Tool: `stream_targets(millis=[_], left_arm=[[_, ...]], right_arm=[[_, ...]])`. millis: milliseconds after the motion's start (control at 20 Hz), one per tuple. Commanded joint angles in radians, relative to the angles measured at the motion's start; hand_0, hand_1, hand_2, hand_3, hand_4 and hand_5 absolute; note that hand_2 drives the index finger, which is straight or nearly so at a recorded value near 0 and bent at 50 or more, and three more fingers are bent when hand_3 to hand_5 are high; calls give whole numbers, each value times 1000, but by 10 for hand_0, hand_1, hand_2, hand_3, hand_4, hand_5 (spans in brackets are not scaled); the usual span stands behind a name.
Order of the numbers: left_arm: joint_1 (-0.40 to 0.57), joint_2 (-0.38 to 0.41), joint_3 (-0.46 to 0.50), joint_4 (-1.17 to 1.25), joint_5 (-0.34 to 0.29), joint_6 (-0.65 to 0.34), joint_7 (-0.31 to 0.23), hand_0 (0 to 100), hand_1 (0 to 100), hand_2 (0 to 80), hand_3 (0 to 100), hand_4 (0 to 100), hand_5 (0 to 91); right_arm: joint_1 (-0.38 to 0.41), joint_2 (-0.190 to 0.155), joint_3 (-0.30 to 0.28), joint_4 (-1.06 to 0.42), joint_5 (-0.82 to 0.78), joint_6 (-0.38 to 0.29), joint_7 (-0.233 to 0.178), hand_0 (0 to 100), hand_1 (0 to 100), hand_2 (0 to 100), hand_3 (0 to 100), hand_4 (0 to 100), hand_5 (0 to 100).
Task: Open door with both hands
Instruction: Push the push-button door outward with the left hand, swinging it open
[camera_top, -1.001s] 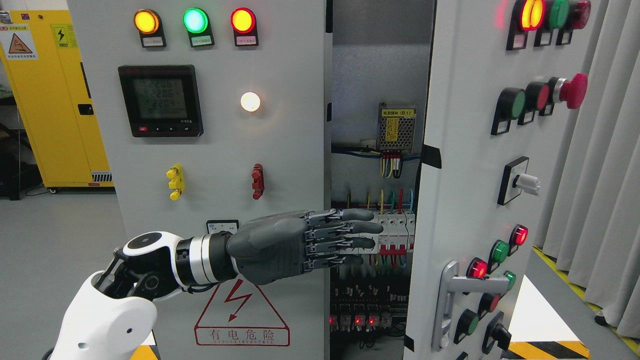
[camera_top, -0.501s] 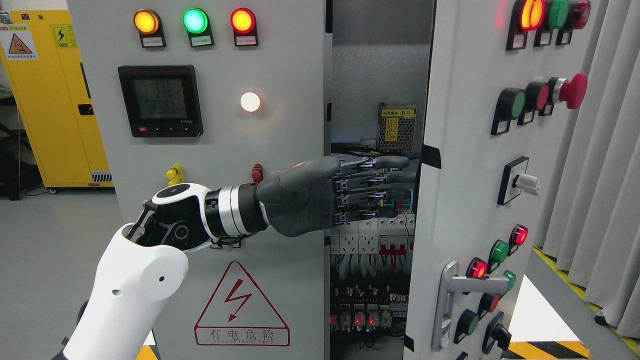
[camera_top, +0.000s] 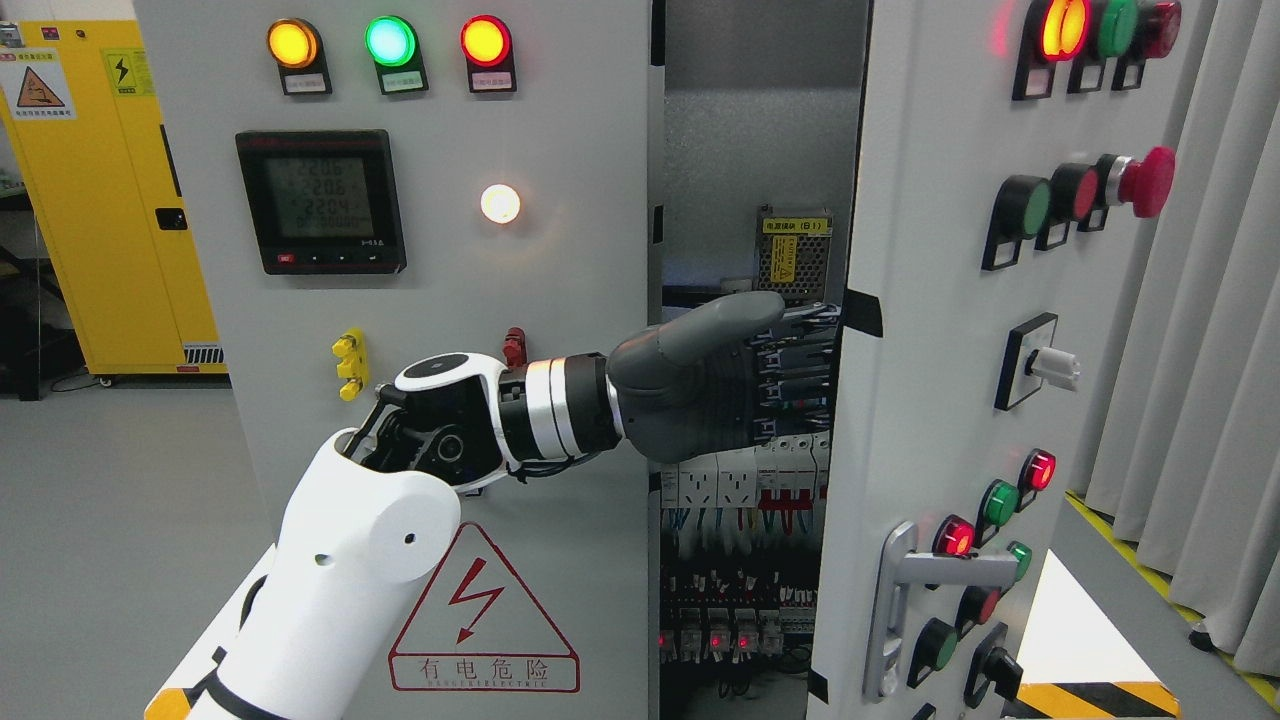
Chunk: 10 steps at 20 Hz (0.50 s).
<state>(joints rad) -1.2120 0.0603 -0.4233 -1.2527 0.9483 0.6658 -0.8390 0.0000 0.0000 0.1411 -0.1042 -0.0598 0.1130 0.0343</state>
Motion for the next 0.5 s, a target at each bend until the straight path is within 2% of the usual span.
stream_targets(millis=[0, 451], left_arm=[[-7, -100, -25, 41, 0, -5, 1, 120, 556, 0, 0, 0, 0], [-8, -119, -23, 30, 1, -3, 3, 120, 556, 0, 0, 0, 0]], right_arm=[[11, 26, 0, 0, 0, 1, -1, 0, 500, 40, 0, 0, 0], [11, 26, -2, 0, 0, 1, -1, 0, 500, 40, 0, 0, 0]])
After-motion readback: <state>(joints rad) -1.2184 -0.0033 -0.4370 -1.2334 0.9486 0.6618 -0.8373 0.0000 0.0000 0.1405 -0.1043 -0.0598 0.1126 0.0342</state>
